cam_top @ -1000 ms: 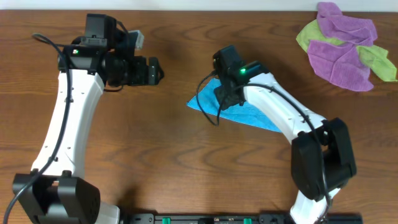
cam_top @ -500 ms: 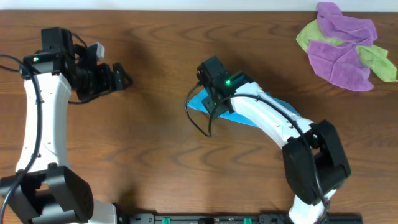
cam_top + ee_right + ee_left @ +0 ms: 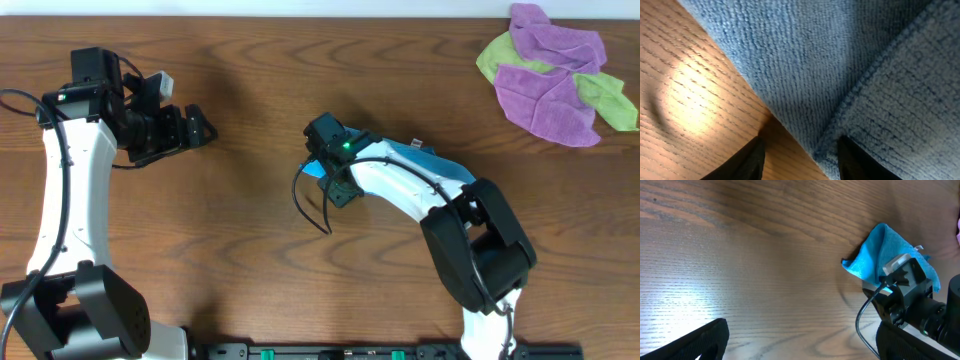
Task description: Fold the cloth
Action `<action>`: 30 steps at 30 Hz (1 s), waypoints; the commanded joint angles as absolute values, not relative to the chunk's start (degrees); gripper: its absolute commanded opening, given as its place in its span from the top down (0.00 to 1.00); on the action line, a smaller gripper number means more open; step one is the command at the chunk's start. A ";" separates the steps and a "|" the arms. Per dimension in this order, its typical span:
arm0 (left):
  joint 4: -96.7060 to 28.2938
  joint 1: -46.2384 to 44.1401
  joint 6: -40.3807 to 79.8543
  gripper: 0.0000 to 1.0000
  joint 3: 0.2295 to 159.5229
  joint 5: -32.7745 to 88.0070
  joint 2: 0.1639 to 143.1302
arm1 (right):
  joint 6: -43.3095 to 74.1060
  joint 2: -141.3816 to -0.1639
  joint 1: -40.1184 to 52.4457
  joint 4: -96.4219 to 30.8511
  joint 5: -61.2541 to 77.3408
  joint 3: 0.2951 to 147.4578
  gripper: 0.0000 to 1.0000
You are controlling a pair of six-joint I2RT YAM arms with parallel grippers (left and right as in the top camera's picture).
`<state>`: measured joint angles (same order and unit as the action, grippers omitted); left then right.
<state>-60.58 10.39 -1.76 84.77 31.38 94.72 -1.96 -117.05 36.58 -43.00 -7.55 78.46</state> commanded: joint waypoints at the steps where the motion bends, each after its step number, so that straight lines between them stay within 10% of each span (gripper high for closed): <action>1: -60.64 10.46 -2.76 0.05 84.38 32.67 93.67 | -2.42 -117.25 36.82 -42.50 -8.49 78.26 0.54; 30: -59.75 10.35 -2.59 0.05 84.38 33.12 93.67 | -5.48 -117.23 35.33 -37.89 -15.70 80.29 0.60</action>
<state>-59.75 10.39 -1.76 84.77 32.62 94.72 -4.45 -117.05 36.18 -38.15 -14.06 79.07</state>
